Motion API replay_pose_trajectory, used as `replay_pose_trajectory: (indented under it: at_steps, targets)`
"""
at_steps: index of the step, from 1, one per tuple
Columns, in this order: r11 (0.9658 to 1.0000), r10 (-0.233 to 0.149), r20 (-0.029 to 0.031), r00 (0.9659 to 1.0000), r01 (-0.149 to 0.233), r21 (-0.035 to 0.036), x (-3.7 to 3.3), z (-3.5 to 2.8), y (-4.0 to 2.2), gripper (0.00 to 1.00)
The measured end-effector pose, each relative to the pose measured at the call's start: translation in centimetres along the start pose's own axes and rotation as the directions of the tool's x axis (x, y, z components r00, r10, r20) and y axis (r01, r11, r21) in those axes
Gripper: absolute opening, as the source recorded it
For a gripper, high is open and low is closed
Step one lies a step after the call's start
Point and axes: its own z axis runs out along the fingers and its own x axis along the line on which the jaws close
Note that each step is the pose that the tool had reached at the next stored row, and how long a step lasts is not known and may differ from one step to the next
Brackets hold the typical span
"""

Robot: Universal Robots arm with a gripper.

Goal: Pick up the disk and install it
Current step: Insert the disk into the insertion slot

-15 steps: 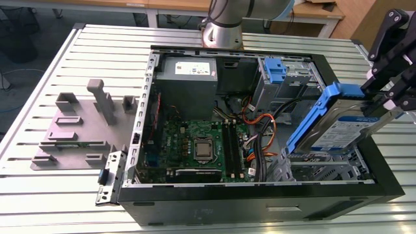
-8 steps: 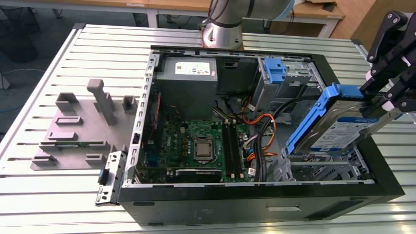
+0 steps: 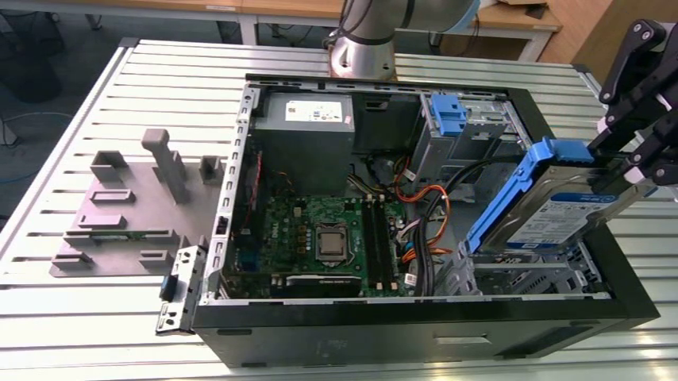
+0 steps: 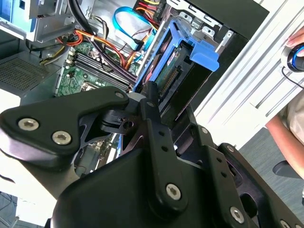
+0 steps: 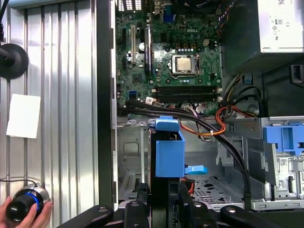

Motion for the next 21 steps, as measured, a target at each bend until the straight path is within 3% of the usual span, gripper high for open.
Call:
replay_pose_trajectory:
  at_steps: [21]
  targets:
    - [1.0000, 0.008, 0.0003, 1.0000, -0.008, 0.0003, 0.08, 0.31, -0.09, 0.35]
